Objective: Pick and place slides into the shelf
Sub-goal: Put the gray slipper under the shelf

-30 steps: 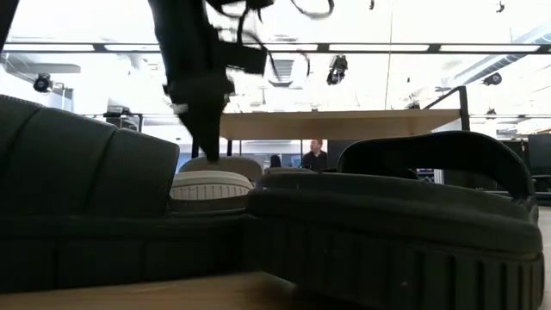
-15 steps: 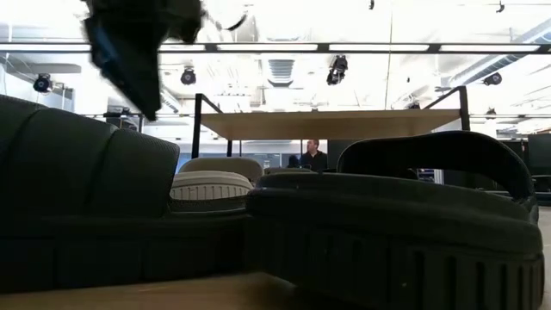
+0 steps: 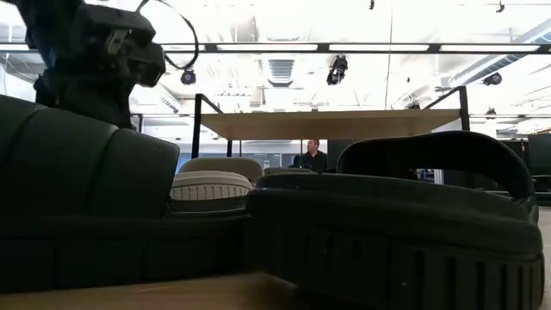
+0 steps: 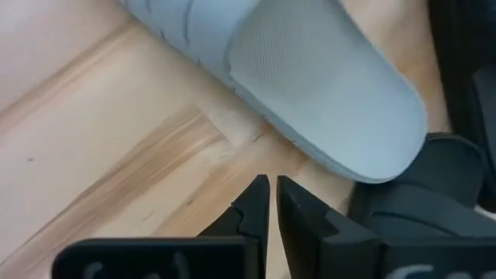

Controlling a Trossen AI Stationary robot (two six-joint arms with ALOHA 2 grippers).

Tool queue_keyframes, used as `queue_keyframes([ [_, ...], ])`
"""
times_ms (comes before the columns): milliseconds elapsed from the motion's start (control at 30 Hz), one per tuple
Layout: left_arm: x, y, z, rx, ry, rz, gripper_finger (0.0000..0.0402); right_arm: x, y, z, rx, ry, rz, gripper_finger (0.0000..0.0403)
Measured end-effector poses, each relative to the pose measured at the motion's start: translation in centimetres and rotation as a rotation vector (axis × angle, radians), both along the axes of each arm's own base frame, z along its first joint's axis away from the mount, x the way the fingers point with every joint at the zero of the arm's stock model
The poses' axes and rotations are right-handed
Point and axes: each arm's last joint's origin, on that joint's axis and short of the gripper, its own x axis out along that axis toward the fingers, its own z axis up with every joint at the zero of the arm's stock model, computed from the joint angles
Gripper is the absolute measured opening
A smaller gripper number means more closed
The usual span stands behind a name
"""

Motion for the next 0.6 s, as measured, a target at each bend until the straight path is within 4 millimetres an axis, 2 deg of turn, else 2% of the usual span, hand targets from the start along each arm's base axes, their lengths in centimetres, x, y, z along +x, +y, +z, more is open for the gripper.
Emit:
queue_keyframes([
  [167,0.2,0.0,-2.0,0.008,0.035,0.025,0.0012,0.7,-0.6,-1.2,0.016,0.035,0.027,0.0012],
  [300,1.2,0.1,-3.4,0.029,0.012,0.056,0.0012,1.9,-0.7,-2.3,0.048,-0.004,0.073,0.0012],
  [467,2.3,0.8,-5.0,0.063,0.014,0.110,0.0012,2.7,-1.2,-2.7,0.057,-0.032,0.071,0.0012],
  [600,2.9,1.5,-5.6,0.109,-0.007,0.155,0.0012,2.9,-1.6,-2.7,0.040,-0.035,0.061,0.0012],
])
